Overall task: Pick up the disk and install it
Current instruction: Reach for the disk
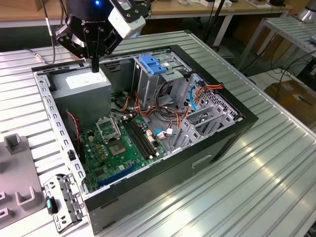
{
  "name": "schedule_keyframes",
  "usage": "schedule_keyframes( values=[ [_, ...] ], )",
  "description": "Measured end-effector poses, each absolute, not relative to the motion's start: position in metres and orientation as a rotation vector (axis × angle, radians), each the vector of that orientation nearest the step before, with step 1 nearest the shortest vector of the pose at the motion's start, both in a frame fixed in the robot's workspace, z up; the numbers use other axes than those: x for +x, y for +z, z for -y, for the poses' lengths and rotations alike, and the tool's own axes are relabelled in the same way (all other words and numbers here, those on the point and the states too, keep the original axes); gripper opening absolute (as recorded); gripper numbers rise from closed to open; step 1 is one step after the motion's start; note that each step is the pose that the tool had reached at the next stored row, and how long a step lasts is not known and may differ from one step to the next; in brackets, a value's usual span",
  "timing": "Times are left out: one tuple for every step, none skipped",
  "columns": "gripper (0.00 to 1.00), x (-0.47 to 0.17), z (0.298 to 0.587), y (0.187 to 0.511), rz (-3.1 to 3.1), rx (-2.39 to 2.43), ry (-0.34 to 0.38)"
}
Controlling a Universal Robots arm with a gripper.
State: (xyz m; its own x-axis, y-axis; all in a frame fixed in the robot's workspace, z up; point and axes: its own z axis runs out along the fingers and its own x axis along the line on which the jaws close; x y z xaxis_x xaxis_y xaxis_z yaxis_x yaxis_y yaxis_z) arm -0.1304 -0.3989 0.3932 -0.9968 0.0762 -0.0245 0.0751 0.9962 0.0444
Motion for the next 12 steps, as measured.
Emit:
schedule_keyframes(
  values=[
    [0.11,-0.1309,0.3989,0.3932,-3.112,0.118,0.068],
    [0.11,-0.1315,0.3989,0.3931,-3.112,0.118,0.068],
    [0.11,-0.1321,0.3989,0.3931,-3.113,0.118,0.068],
    [0.11,-0.1326,0.3989,0.3931,-3.113,0.118,0.068],
    [0.11,-0.1331,0.3989,0.3931,-3.113,0.118,0.068],
    [0.11,-0.1335,0.3989,0.3930,-3.113,0.118,0.068],
    [0.11,-0.1340,0.3989,0.3930,-3.113,0.118,0.068],
    [0.11,-0.1343,0.3989,0.3930,-3.113,0.118,0.068],
    [0.11,-0.1347,0.3989,0.3929,-3.113,0.118,0.068],
    [0.11,-0.1351,0.3989,0.3929,-3.113,0.118,0.068],
    [0.11,-0.1361,0.3989,0.3928,-3.113,0.118,0.068],
    [0.11,-0.1365,0.3989,0.3928,-3.113,0.118,0.068]
  ],
)
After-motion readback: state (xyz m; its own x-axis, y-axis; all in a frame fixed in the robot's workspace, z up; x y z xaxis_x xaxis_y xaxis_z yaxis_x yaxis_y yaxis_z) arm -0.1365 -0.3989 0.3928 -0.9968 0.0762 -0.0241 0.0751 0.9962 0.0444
